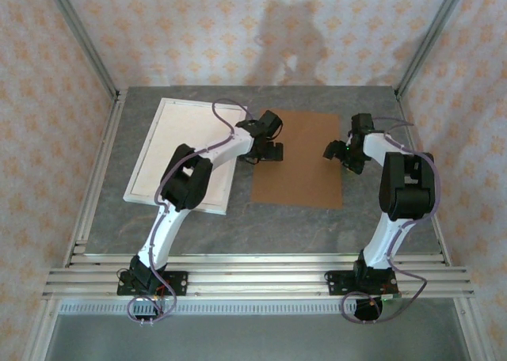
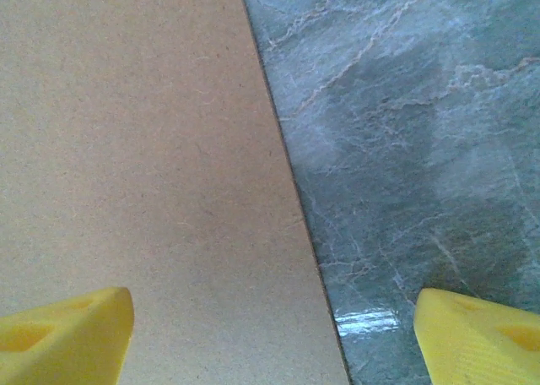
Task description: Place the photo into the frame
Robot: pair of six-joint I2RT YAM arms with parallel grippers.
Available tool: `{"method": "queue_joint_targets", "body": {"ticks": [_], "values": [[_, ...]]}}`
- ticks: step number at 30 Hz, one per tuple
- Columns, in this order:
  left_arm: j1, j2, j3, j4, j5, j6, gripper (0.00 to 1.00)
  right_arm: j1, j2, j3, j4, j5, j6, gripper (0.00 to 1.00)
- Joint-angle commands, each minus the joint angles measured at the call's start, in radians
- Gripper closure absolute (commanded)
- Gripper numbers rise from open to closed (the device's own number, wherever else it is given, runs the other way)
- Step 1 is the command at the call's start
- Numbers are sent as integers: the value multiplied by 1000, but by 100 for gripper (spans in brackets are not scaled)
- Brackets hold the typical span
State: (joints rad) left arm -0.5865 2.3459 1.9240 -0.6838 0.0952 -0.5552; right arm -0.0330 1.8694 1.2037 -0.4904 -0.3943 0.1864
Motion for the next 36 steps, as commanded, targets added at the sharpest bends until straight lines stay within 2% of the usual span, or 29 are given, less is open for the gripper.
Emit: {"method": "queue_joint_targets", "body": {"ticks": [1, 11, 17, 29, 36], "values": [[-9, 64, 10, 44, 120, -47, 0, 8, 31, -25, 48, -77, 27, 16], [-39, 69, 6, 123, 247, -88, 1, 109, 56, -49, 68, -91, 72, 26], [-58, 47, -19, 195, 322, -121, 5, 131, 47, -50, 76, -147, 87, 31], [-68, -21, -26, 259, 379, -139, 9, 147, 33, -97, 127, -240, 151, 32], [-68, -99, -23, 243, 376, -134, 9, 166, 24, -125, 130, -245, 174, 33]]}}
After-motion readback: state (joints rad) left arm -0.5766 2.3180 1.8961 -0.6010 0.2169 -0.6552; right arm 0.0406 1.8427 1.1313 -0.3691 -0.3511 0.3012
